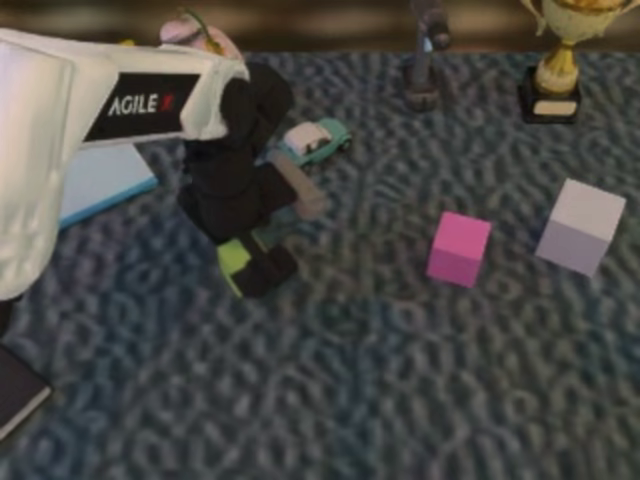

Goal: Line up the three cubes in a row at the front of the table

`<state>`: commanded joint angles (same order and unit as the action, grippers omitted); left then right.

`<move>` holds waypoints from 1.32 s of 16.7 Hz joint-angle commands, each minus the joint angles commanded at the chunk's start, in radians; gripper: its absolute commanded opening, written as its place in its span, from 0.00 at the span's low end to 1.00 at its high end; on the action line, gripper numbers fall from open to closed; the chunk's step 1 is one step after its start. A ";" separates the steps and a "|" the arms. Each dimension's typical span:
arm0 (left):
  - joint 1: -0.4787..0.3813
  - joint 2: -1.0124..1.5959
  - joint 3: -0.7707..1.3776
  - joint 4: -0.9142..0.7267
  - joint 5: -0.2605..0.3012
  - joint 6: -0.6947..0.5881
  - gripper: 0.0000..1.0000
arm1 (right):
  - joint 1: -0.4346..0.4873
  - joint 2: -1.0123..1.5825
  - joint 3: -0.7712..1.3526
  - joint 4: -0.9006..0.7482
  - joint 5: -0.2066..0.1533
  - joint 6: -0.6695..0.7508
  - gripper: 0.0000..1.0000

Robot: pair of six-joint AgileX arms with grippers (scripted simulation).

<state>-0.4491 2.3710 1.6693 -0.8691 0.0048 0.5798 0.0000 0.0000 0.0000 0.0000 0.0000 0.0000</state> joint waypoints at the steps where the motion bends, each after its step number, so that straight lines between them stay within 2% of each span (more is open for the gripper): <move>1: 0.000 0.000 0.000 0.000 0.000 0.000 0.32 | 0.000 0.000 0.000 0.000 0.000 0.000 1.00; 5: 0.000 0.000 0.000 0.000 0.000 0.000 0.02 | 0.000 0.000 0.000 0.000 0.000 0.000 1.00; 6: 0.000 0.000 0.000 0.000 0.000 0.000 0.00 | 0.000 0.000 0.000 0.000 0.000 0.000 1.00; 16: 0.000 -0.040 0.019 -0.034 0.014 -0.007 0.00 | 0.000 0.000 0.000 0.000 0.000 0.000 1.00; 22: 0.018 -0.111 0.131 -0.228 0.013 -0.011 0.00 | 0.000 0.000 0.000 0.000 0.000 0.000 1.00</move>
<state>-0.4315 2.2600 1.8007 -1.0968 0.0176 0.5690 0.0000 0.0000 0.0000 0.0000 0.0000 0.0000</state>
